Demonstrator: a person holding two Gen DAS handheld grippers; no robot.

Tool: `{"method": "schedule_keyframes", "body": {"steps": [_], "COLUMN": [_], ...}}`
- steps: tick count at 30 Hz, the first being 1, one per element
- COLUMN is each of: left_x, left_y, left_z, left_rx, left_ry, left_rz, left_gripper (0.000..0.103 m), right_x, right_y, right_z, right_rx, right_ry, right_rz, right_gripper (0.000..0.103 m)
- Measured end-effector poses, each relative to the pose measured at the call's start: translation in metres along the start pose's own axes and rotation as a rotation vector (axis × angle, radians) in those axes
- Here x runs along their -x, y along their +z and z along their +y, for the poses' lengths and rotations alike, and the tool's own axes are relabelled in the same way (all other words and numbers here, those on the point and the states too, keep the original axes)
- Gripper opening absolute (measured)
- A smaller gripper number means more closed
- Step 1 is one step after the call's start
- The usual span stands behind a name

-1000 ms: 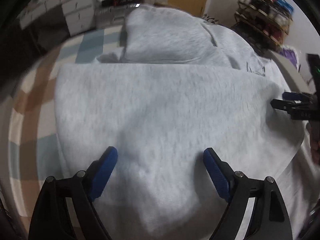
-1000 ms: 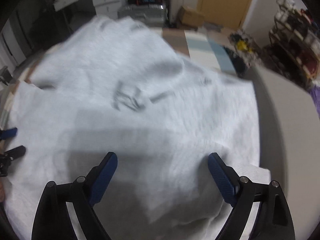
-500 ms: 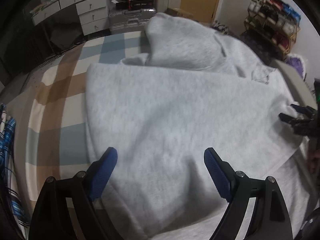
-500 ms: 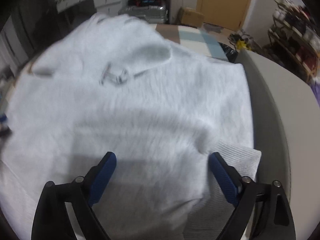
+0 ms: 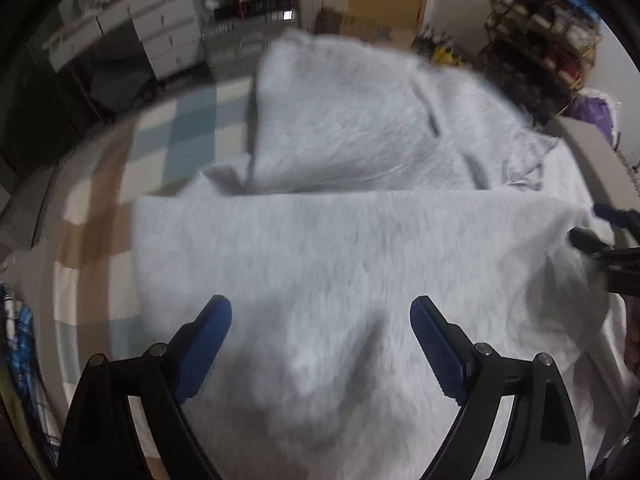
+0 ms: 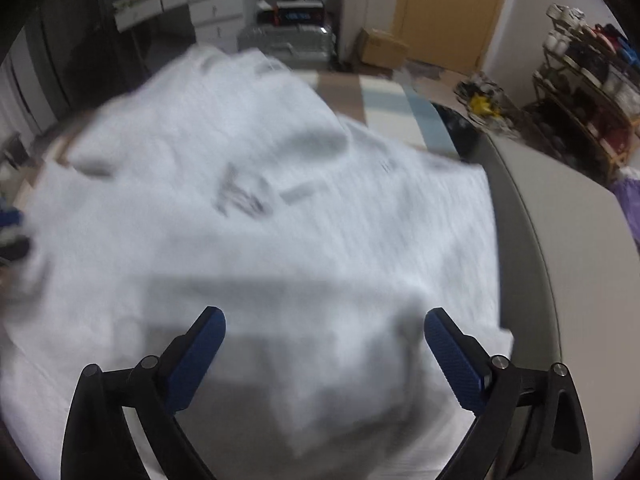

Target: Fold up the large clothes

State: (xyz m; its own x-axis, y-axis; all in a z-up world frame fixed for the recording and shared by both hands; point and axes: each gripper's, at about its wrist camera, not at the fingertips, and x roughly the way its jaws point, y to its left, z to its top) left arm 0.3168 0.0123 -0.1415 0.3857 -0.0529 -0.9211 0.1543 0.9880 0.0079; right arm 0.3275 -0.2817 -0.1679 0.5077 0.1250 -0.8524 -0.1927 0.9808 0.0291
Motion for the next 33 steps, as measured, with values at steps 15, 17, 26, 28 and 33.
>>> {"method": "schedule_keyframes", "body": {"steps": [15, 17, 26, 28, 33], "left_x": [-0.025, -0.04, -0.013, 0.007, 0.048], "left_y": [-0.038, -0.042, -0.036, -0.033, -0.034], "left_z": [0.004, -0.002, 0.008, 0.01, 0.015], "left_rx": [0.027, -0.016, 0.052, 0.055, 0.075], "left_ry": [-0.027, 0.023, -0.003, 0.022, 0.019], "left_rz": [-0.041, -0.055, -0.111, -0.178, -0.288], "left_gripper": [0.1, 0.102, 0.102, 0.102, 0.102], "right_x": [-0.03, -0.042, -0.021, 0.01, 0.077], "right_y": [-0.048, -0.061, -0.056, -0.048, -0.023], "right_z": [-0.003, 0.001, 0.026, 0.027, 0.047], "right_rx": [-0.106, -0.098, -0.094, -0.102, -0.122], "right_ry": [0.101, 0.083, 0.164, 0.195, 0.335], "right_rz": [-0.009, 0.005, -0.108, -0.234, -0.556], "right_gripper": [0.101, 0.101, 0.101, 0.102, 0.103]}}
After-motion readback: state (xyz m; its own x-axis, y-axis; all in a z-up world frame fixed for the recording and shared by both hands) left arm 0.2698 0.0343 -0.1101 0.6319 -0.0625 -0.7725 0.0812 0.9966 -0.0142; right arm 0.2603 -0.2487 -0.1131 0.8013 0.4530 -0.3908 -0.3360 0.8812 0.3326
